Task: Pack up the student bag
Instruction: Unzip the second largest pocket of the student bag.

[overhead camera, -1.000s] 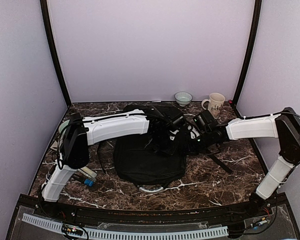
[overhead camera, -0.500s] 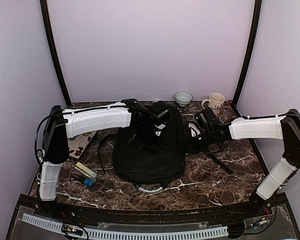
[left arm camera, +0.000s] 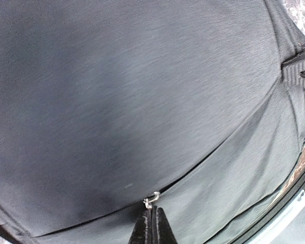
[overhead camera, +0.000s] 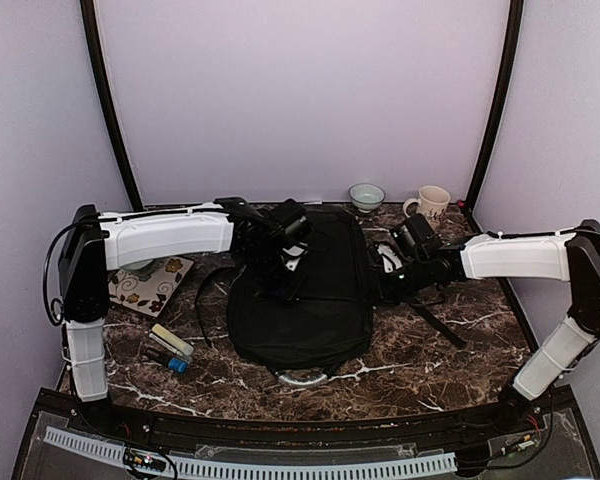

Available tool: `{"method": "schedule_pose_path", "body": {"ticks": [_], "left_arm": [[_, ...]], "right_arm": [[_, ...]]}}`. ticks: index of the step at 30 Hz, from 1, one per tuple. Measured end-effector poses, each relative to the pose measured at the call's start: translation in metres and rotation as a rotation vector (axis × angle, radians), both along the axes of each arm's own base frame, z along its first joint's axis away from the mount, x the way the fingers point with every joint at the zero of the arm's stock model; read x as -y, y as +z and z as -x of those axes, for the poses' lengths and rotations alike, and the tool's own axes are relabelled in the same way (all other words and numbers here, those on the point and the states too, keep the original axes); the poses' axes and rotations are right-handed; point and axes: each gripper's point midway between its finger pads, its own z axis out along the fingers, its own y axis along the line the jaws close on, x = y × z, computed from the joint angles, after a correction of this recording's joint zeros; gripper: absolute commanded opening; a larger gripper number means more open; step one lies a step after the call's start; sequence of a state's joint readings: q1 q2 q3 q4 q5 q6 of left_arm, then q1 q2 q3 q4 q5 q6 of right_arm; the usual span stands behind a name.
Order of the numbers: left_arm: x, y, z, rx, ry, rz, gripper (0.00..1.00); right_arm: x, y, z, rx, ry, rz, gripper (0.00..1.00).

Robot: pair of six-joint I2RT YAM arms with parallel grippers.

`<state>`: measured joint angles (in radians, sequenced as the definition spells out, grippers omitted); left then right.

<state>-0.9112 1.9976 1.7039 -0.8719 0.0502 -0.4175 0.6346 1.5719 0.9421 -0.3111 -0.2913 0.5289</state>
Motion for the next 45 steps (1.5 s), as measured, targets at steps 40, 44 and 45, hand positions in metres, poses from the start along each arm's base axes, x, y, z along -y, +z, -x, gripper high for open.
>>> {"method": "schedule_pose_path", "body": {"ticks": [40,44,45], "left_arm": [[-0.079,-0.008,0.013,0.001,0.099,0.025,0.00],[-0.079,-0.009,0.014,-0.003,0.113,0.027,0.00],[-0.079,-0.009,0.014,-0.004,0.117,0.028,0.04]], "right_arm": [[0.008,0.000,-0.001,0.008,0.001,0.033,0.00],[0.008,0.001,-0.001,0.007,0.001,0.035,0.00],[0.008,0.001,-0.001,0.007,0.000,0.035,0.00]]}}
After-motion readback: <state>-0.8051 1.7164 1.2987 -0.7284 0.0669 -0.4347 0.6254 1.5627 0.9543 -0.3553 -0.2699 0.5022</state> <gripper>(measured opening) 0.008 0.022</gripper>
